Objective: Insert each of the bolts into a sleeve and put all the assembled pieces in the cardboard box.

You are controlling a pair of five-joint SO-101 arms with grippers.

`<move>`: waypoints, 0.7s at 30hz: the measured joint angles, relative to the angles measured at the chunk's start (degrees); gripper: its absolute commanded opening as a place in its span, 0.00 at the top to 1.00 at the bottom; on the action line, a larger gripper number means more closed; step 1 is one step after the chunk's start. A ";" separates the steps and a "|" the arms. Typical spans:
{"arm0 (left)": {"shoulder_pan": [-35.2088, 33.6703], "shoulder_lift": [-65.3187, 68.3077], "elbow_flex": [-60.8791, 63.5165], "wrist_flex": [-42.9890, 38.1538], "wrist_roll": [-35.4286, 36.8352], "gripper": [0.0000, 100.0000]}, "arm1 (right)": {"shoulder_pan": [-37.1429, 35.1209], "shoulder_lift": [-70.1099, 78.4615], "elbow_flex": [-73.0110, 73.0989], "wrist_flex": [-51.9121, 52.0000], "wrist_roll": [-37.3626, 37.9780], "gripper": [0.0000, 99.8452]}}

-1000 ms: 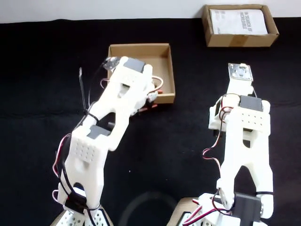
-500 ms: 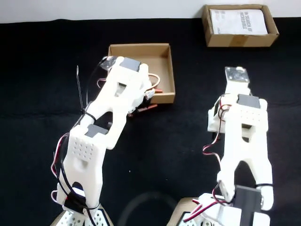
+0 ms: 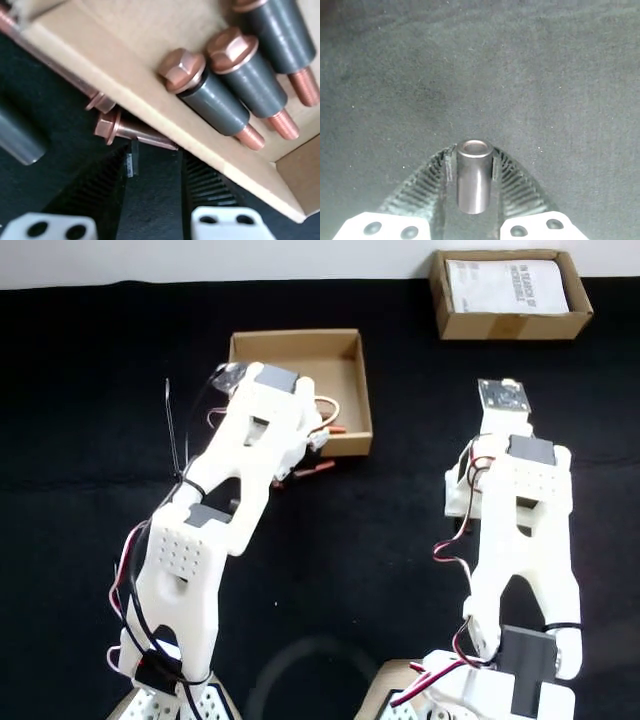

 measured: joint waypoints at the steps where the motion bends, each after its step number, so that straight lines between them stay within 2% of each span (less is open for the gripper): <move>1: 0.00 0.09 0.00 0.00 0.79 0.85 | 0.00 0.00 0.00 0.53 0.53 0.99; 13: -0.26 2.02 -1.14 2.29 10.64 0.85 | 0.00 0.00 0.00 1.85 1.41 0.99; 21: -3.08 7.74 -7.38 2.37 12.84 0.85 | -1.49 0.00 0.00 1.85 1.41 0.99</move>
